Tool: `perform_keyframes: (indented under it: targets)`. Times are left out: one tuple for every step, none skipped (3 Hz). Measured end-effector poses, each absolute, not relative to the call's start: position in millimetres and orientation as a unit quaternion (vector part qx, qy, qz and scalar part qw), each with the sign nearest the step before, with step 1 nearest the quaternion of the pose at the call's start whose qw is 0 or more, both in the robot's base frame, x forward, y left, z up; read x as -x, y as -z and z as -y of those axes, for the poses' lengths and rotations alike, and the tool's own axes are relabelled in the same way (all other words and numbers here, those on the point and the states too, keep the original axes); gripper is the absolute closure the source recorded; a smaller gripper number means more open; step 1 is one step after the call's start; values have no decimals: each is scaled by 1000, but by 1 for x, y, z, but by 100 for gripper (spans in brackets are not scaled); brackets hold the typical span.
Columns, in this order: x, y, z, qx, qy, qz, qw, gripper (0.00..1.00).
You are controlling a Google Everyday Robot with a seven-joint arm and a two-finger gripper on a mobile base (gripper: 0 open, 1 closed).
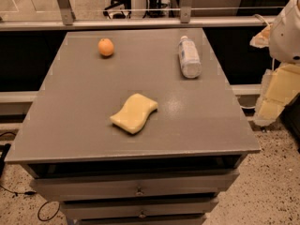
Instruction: Place blue plastic bottle upright
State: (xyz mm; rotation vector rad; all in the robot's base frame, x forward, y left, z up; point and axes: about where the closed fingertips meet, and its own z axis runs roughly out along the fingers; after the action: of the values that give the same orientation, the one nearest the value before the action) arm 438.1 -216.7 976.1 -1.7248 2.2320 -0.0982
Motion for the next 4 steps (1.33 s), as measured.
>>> perform_keyframes:
  targets:
    - [-441, -977, 216, 602, 34, -781, 164, 0]
    - [-456, -980, 213, 592, 29, -783, 187, 0]
    - [-502, -979, 208, 563, 11, -798, 214, 0]
    - [-595, -967, 197, 485, -38, -837, 251, 0]
